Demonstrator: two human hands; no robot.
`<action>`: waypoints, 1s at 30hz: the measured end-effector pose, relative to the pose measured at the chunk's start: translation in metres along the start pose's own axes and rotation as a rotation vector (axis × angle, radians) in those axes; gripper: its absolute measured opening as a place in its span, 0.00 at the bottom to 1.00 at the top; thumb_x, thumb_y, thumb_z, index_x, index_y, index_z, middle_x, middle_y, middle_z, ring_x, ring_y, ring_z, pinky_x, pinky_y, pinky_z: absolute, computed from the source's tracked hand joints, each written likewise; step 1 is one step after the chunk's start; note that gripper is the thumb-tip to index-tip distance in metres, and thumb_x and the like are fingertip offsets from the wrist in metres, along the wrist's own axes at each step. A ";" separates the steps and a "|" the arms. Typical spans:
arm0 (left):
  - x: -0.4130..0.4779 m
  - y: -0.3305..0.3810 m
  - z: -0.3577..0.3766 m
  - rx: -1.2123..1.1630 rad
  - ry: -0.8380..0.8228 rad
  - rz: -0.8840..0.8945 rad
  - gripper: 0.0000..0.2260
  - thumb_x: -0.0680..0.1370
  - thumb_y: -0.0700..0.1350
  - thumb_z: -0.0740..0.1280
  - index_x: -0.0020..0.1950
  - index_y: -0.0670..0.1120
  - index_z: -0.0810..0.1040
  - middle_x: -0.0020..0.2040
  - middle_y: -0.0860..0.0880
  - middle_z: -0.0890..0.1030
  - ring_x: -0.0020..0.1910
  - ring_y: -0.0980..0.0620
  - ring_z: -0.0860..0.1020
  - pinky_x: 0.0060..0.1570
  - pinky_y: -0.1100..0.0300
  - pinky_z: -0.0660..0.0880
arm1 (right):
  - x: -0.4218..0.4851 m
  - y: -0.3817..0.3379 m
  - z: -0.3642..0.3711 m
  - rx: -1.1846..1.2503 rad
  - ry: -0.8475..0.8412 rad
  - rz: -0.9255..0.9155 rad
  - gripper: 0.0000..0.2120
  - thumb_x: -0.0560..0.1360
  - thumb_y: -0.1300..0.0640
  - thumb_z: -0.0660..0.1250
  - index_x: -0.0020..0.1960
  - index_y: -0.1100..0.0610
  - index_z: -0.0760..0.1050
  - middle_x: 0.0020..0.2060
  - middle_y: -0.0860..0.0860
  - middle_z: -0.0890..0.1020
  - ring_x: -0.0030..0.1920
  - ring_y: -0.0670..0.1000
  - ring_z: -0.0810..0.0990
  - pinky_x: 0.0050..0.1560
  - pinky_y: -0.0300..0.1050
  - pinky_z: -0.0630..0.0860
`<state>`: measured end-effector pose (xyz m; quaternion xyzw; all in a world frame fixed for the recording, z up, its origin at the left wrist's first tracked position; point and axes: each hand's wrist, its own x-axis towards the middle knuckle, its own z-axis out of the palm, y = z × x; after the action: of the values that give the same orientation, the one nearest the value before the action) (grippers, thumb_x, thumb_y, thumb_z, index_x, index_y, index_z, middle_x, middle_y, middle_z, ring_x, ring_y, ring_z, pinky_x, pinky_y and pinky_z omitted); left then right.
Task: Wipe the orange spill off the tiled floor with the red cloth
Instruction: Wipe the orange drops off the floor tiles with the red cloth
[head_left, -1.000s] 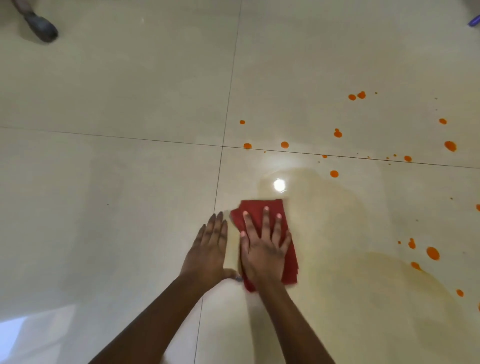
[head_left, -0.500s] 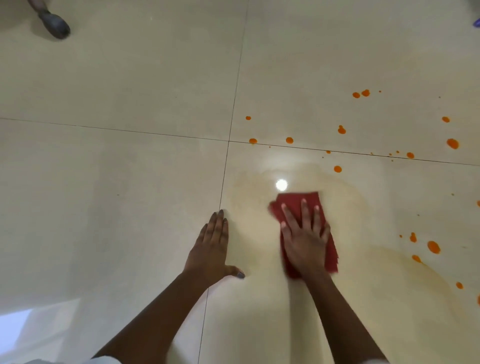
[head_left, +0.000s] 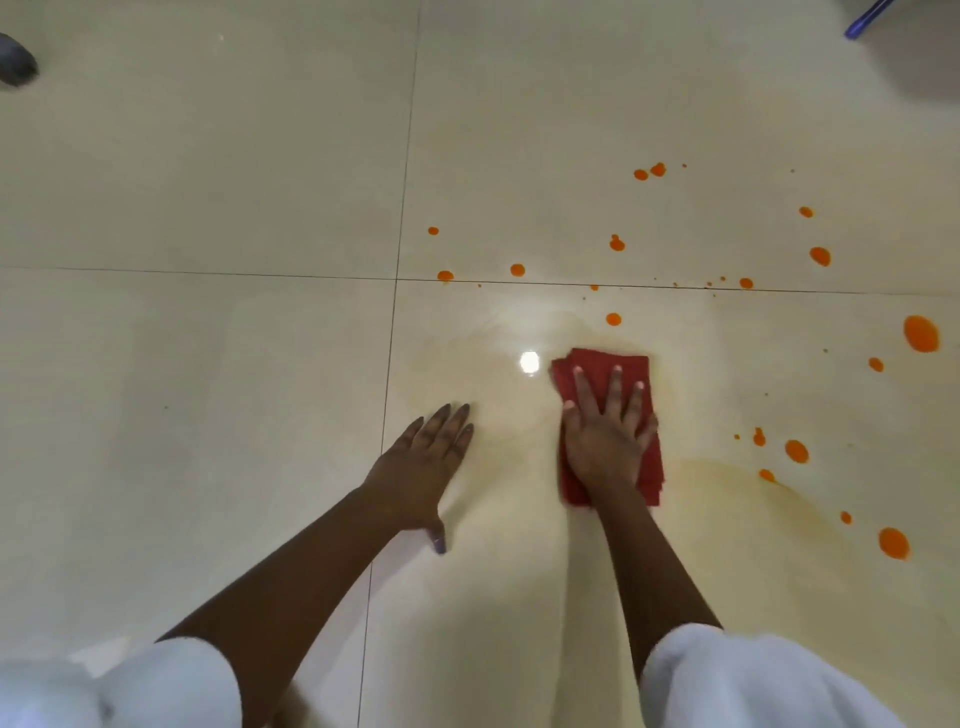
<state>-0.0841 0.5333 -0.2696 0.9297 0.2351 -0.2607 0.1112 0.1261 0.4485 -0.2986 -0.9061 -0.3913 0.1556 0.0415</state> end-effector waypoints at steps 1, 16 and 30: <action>0.002 0.002 -0.001 0.010 -0.012 0.010 0.61 0.63 0.62 0.75 0.76 0.41 0.34 0.74 0.42 0.29 0.74 0.43 0.31 0.72 0.51 0.36 | -0.013 -0.005 0.007 -0.014 -0.006 -0.095 0.24 0.79 0.42 0.43 0.74 0.37 0.42 0.76 0.51 0.44 0.75 0.58 0.39 0.71 0.63 0.41; 0.067 0.043 -0.016 -0.182 0.114 -0.068 0.62 0.62 0.74 0.66 0.74 0.41 0.31 0.71 0.45 0.25 0.71 0.46 0.26 0.68 0.47 0.29 | -0.019 0.035 -0.002 -0.058 -0.019 -0.248 0.25 0.74 0.38 0.35 0.71 0.34 0.37 0.76 0.46 0.42 0.75 0.53 0.37 0.71 0.58 0.40; 0.076 0.036 0.000 -0.259 0.178 -0.040 0.61 0.55 0.84 0.48 0.75 0.46 0.37 0.77 0.48 0.35 0.74 0.50 0.33 0.68 0.51 0.28 | 0.011 0.054 -0.015 -0.055 -0.012 -0.143 0.26 0.74 0.38 0.36 0.72 0.35 0.40 0.75 0.44 0.41 0.75 0.52 0.38 0.72 0.56 0.40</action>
<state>-0.0089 0.5306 -0.3078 0.9222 0.2942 -0.1467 0.2038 0.1757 0.4203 -0.2974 -0.8757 -0.4592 0.1471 0.0253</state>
